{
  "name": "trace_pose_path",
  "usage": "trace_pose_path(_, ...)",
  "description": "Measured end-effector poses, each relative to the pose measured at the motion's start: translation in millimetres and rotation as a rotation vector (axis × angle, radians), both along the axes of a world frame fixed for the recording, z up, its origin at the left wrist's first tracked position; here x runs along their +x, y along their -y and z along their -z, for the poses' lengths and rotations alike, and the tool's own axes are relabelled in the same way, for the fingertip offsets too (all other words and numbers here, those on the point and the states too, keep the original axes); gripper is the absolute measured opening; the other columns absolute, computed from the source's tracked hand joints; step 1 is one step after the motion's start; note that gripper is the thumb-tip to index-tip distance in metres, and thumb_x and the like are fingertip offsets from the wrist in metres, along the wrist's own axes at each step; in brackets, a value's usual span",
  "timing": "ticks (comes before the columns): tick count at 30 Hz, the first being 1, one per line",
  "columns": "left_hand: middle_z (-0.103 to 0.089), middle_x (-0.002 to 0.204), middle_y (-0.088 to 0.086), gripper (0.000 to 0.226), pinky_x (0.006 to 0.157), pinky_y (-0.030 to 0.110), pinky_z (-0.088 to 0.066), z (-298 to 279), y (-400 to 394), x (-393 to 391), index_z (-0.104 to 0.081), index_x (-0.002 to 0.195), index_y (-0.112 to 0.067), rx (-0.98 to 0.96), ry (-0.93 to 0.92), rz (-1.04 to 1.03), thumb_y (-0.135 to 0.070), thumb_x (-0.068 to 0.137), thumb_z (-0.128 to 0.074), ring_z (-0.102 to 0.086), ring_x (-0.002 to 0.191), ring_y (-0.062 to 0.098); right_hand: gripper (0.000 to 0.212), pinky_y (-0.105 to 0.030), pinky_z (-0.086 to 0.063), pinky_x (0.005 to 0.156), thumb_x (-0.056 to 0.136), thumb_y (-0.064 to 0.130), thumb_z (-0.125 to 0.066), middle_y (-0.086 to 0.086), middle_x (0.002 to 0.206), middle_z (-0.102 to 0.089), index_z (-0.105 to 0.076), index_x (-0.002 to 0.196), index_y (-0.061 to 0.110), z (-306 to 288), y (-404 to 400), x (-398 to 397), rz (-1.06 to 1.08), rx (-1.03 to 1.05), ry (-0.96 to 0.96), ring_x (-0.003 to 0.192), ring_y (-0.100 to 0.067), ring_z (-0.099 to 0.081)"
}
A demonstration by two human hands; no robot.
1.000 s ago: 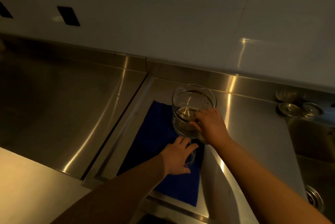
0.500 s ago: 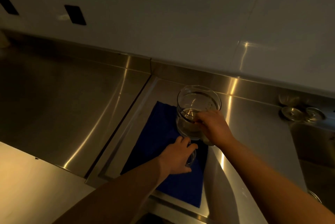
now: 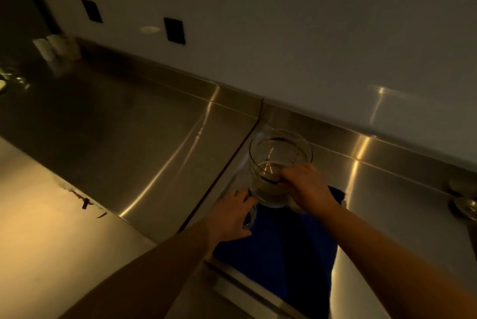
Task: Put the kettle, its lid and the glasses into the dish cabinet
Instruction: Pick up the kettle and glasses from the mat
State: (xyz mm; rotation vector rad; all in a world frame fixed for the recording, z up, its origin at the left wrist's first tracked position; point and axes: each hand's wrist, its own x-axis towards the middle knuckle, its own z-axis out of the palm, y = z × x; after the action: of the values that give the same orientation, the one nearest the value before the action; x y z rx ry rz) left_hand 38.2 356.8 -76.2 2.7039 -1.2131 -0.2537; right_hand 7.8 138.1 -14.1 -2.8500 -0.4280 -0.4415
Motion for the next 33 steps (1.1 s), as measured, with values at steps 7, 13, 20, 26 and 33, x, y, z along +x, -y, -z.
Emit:
trace_pose_path(7,-0.039,0.127,0.001,0.059,0.078,0.033,-0.046,-24,-91,37,-0.039,0.131,-0.022,-0.016,0.035,-0.15,-0.042,0.08,-0.061,-0.037,0.117,0.022,0.014,-0.035,-0.04,0.076,0.076,0.015,-0.07,0.003,0.081,-0.066,-0.061,0.081,0.024,-14,-105,55,-0.092,-0.046,-0.077,0.078,-0.02,-0.061)
trace_pose_path(13,-0.035,0.134,0.001,0.068,0.085,0.037,-0.048,-33,-196,77,-0.035,0.138,-0.023,0.046,0.038,-0.232,-0.042,0.08,-0.064,-0.034,0.122,0.022,0.012,-0.032,-0.036,0.087,0.087,0.024,-0.059,0.0,0.1,-0.066,-0.065,0.098,0.024,-8,-204,104,-0.123,0.015,-0.138,0.098,-0.02,-0.057)
trace_pose_path(20,-0.035,0.135,-0.003,0.078,0.085,0.031,-0.043,-30,-323,123,-0.031,0.137,-0.032,0.034,0.049,-0.305,-0.051,0.072,-0.07,-0.033,0.121,0.019,0.013,-0.027,-0.042,0.079,0.086,0.024,-0.061,0.004,0.098,-0.065,-0.067,0.097,0.026,-2,-317,157,-0.182,0.136,-0.209,0.091,-0.015,-0.058)
trace_pose_path(26,-0.035,0.138,0.0,0.077,0.09,0.036,-0.048,-41,-406,160,-0.034,0.135,-0.032,0.03,0.078,-0.405,-0.048,0.071,-0.073,-0.032,0.124,0.02,0.004,-0.027,-0.048,0.068,0.082,0.016,-0.067,-0.001,0.084,-0.066,-0.068,0.086,0.015,-6,-396,201,-0.286,0.138,-0.17,0.077,-0.017,-0.061)
trace_pose_path(33,-0.035,0.141,0.003,0.079,0.093,0.035,-0.048,-42,-477,210,-0.032,0.138,-0.028,0.036,0.097,-0.496,-0.048,0.073,-0.073,-0.034,0.126,0.021,0.009,-0.016,-0.042,0.061,0.082,0.013,-0.067,0.002,0.078,-0.065,-0.065,0.089,0.019,-5,-471,273,-0.378,0.164,-0.116,0.07,-0.01,-0.058)
